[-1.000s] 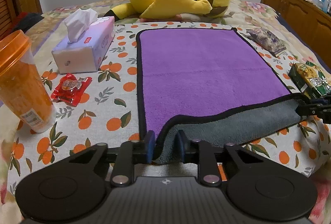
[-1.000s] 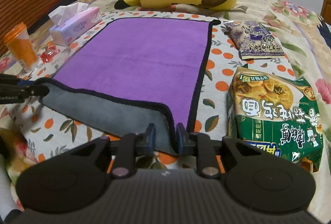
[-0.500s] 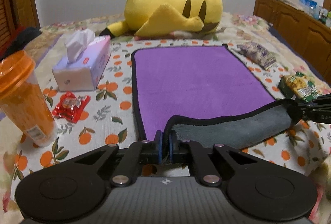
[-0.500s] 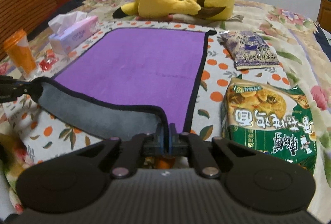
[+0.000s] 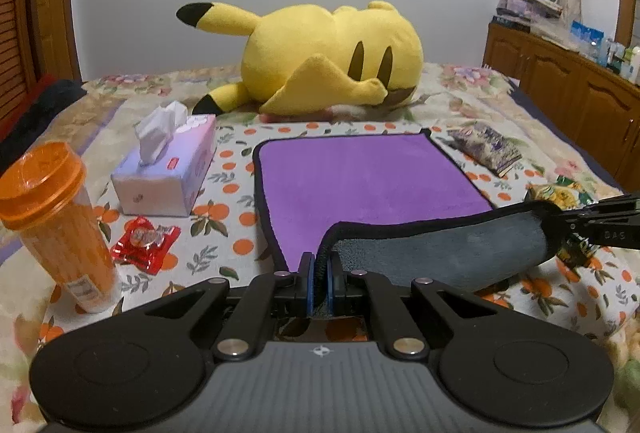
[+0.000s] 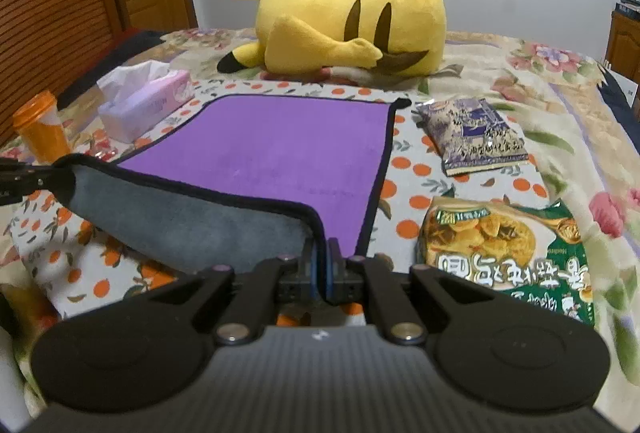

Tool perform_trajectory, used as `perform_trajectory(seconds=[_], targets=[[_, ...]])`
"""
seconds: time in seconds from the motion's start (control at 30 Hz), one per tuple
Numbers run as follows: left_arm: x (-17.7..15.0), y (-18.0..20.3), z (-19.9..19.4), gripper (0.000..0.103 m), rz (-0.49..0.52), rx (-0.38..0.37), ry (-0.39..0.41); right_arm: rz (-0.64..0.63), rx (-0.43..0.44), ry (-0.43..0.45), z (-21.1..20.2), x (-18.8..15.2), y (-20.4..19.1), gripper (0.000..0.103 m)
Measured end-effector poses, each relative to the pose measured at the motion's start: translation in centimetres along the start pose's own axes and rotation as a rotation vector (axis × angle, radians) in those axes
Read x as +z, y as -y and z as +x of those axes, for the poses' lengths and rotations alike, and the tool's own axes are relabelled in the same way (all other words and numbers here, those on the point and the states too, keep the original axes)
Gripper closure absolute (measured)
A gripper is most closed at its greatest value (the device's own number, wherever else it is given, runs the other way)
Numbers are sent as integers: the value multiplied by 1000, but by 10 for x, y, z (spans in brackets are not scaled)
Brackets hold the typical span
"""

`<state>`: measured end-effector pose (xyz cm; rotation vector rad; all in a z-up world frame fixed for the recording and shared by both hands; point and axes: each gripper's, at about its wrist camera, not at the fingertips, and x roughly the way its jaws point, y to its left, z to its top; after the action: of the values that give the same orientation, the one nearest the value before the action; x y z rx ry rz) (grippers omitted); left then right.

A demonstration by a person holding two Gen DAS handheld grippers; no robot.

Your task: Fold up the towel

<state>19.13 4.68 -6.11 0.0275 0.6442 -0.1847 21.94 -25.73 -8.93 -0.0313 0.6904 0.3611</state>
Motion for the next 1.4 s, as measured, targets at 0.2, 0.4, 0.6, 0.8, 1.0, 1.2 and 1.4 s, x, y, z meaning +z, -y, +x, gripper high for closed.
perform_trajectory(seconds=[0.2,0.4,0.6,0.8,1.0,1.2,1.4], targets=[[4,1,-5,96,-2,-6,26,-3,4,28,-3,3,0,98],[8,0,-10,96,-13,-9,50,-3,4,43,-3,5,2,98],[10,-1,-6,96,-9,-6,51,-10,4,50,1,6,4,98],[12,-1,-1,96,-3,-3,49,-19,2,44,6,7,5,98],[16,-1,7,96,9,-5,47,-31,2,38,13,9,5,98],[22,0,14,96,20,-10,55,-37,-3,36,20,11,7,98],[26,0,21,96,31,-12,58,-51,-4,48,25,16,9,98]])
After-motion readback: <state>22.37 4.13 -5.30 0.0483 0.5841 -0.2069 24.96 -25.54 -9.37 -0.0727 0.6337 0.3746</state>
